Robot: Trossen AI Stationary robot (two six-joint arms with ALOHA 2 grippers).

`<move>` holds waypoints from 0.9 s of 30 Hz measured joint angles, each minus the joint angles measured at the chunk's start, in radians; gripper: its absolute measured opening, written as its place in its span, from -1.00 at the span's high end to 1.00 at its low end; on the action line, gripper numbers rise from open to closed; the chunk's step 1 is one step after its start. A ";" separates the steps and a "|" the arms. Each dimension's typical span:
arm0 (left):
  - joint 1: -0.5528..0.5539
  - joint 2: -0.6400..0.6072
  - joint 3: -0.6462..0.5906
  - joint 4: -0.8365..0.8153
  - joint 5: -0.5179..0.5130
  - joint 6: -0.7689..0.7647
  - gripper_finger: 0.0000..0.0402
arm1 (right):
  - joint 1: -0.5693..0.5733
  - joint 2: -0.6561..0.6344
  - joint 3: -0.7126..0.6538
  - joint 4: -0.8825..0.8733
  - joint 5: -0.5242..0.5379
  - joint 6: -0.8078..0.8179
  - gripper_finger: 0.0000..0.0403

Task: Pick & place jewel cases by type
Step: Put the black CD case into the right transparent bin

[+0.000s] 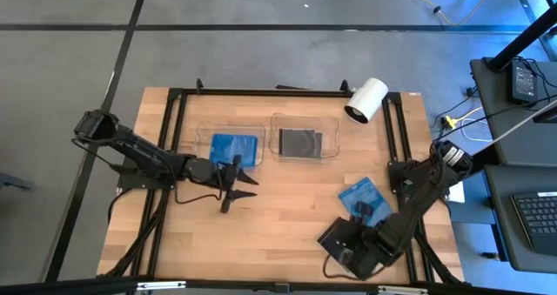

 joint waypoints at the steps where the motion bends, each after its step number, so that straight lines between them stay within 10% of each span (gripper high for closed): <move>1: -0.003 0.033 0.005 0.040 0.000 0.013 0.21 | 0.019 0.000 -0.014 0.016 -0.016 0.011 0.38; 27: -0.011 0.661 0.521 0.138 0.018 0.105 0.28 | 0.176 0.000 -0.125 0.204 0.049 0.184 0.37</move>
